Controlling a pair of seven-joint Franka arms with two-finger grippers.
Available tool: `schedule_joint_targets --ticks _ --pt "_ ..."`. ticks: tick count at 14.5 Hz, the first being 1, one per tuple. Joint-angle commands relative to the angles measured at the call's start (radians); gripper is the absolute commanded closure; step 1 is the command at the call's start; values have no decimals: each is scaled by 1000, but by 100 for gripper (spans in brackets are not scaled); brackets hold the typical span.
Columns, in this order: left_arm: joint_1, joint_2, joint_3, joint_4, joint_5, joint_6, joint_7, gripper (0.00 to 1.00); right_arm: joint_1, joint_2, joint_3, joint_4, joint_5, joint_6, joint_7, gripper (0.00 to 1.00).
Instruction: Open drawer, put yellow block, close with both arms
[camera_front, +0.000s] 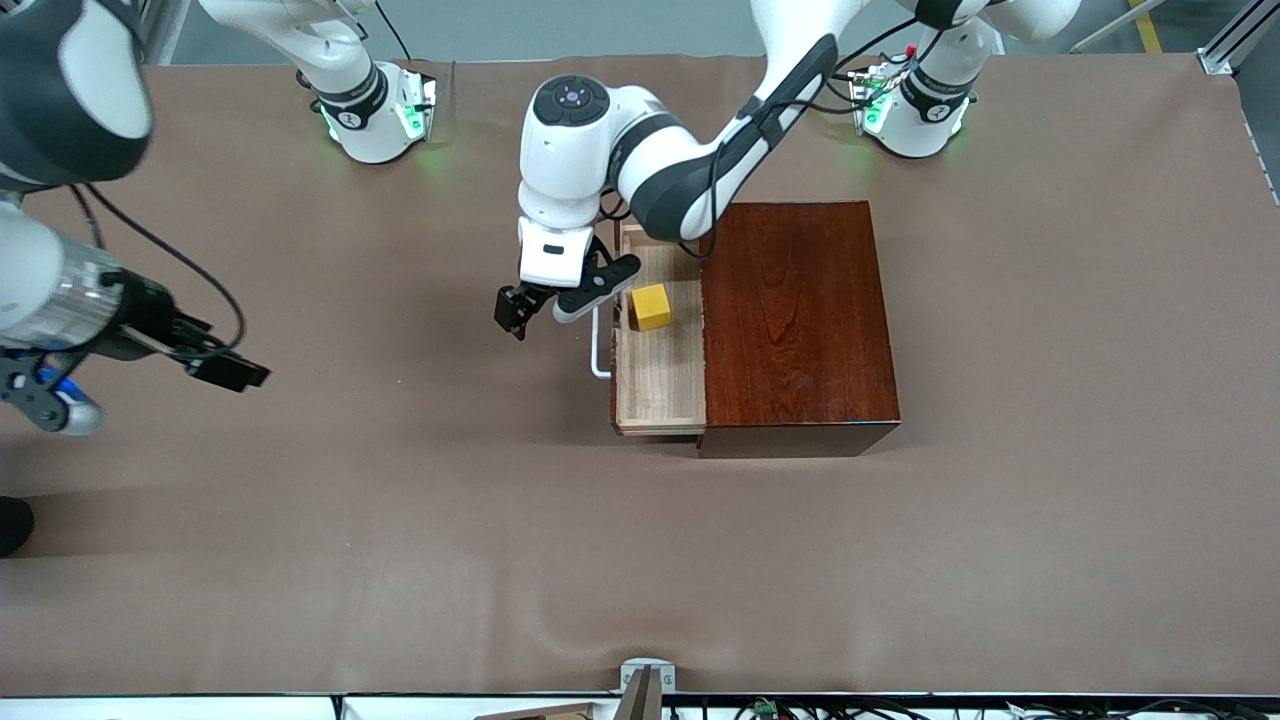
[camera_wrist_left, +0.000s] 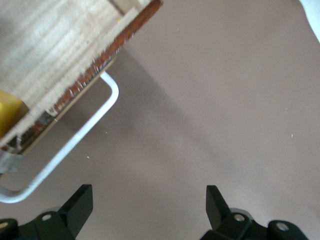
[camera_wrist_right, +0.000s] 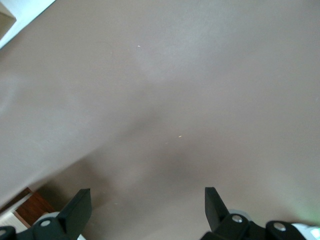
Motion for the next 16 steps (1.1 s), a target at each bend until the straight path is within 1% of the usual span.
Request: schedule_joint_targets --ticks 1,3,4,6,8,10,13,16 --pt "-56 56 54 42 16 47 -88 0 -39 -42 17 -1 -7 -54 -165 0" --pt "-96 74 100 41 16 63 -152 0 -71 -77 20 -10 -12 -71 -326 0" --pt "-101 76 109 33 16 57 -177 0 -85 -88 19 -10 -14 -89 -415 0" --pt "-104 91 111 30 18 28 -215 0 -117 -112 19 -21 -21 -112 -535 0" --pt "-104 99 111 28 21 -5 -273 0 -145 -128 19 -42 -32 -112 -612 0" --pt "-105 99 111 25 21 -51 -301 0 -156 -163 19 -80 -55 -92 -679 0" --pt "-105 99 111 18 25 -72 -303 0 -156 -236 19 -171 -61 -34 -690 0" --pt "-102 99 113 18 27 -106 -301 0 -150 -348 22 -362 -64 113 -724 0"
